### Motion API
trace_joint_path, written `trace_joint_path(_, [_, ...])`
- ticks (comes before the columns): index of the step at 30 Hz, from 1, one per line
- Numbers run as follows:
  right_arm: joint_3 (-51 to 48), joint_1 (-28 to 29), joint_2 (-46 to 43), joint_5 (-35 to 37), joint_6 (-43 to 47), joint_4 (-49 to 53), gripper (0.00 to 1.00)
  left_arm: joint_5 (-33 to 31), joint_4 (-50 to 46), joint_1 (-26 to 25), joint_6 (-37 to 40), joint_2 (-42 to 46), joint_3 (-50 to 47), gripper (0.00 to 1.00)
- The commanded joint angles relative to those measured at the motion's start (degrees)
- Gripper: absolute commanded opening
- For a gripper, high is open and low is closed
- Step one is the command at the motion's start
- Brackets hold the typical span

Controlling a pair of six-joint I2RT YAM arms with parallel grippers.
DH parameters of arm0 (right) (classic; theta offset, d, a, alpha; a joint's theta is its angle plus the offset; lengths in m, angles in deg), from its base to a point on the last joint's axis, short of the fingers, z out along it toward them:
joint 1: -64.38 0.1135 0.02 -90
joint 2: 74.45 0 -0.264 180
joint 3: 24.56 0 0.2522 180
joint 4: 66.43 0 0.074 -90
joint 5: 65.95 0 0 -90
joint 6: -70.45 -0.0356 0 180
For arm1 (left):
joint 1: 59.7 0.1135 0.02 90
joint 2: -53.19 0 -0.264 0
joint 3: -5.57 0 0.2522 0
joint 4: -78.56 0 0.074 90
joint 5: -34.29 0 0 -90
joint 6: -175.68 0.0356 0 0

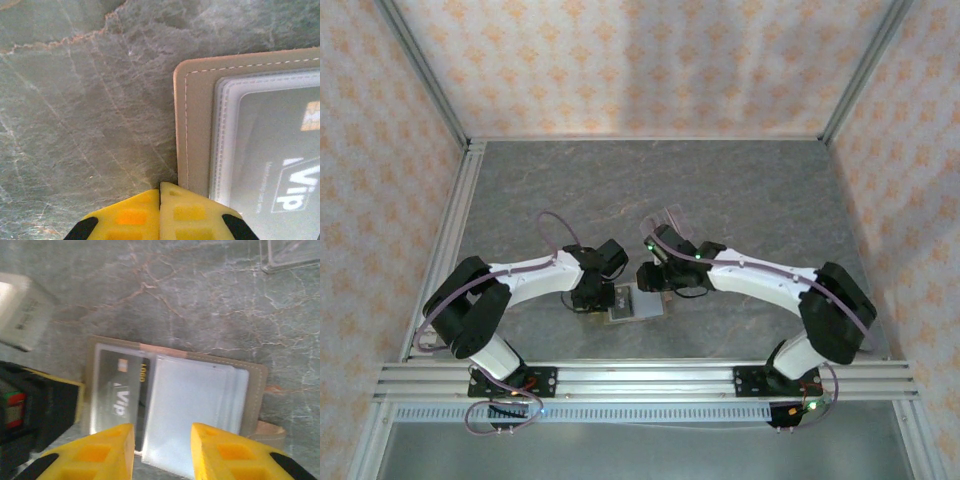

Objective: Put the credit cards into the card holder
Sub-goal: Insert the credit card into the card slot, then flip over the card slot in the card holder.

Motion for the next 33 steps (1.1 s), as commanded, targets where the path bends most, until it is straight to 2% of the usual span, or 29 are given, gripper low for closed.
trace_joint_path(1, [2.3, 0.3, 3.0, 2.7, 3.4, 5.0, 0.34, -0.2, 0.5, -1.0, -0.6, 0.7, -0.1, 0.08])
trace_joint_path(21, [6.7, 1.1, 11.8, 3.8, 5.1, 4.5, 0.34, -1.0, 0.1, -1.0, -1.4, 3.1, -1.9, 0.08])
trace_joint_path(33, [3.3, 4.3, 14.7, 9.5, 4.4, 5.1, 0.34, -1.0, 0.7, -1.0, -1.6, 3.0, -2.3, 0.08])
